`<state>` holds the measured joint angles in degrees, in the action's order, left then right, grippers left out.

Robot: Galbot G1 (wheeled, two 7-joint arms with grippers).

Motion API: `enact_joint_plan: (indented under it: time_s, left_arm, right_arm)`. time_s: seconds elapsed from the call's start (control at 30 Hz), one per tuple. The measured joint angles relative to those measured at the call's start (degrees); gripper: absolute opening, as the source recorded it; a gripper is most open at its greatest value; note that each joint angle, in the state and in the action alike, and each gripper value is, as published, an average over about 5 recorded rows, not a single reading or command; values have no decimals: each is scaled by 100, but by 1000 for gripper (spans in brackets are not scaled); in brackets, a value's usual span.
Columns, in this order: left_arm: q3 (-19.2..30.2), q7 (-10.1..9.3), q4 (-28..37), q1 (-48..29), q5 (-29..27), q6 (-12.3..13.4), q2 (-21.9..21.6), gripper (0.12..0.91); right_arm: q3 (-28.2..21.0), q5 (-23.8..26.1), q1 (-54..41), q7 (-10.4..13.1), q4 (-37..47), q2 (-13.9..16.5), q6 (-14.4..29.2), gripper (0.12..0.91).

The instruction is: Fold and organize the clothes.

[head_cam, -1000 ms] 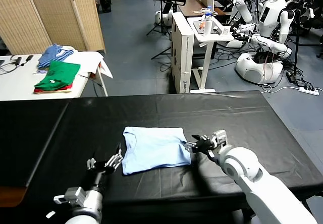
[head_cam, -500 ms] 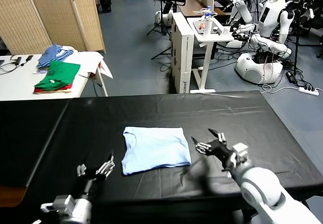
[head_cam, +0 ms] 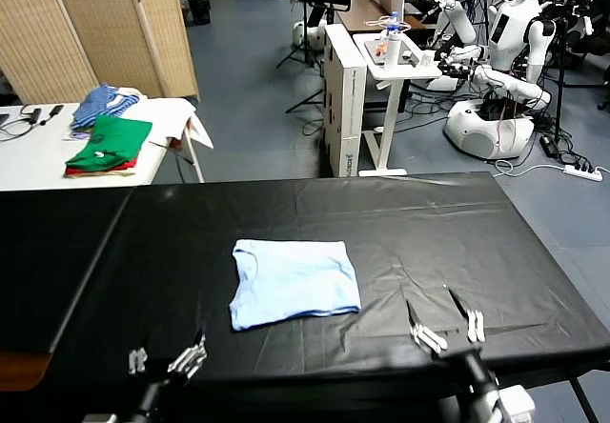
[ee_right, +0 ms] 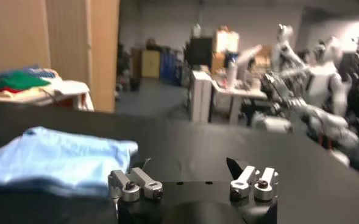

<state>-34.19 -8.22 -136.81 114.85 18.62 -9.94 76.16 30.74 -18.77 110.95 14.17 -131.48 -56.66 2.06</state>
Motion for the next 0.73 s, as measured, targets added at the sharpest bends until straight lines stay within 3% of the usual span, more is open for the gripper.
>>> enact_joint_plan:
  time_s: [0.27, 0.73]
  left_arm:
    - [-57, -60, -128, 352, -29, -167, -19, 907]
    - [-80, -49, -148, 456, -48, -197, -24, 907]
  right_arm:
    - [78, 68, 1211, 371, -465, -327, 135, 907]
    - [103, 69, 1562, 371, -622, -396, 97, 907]
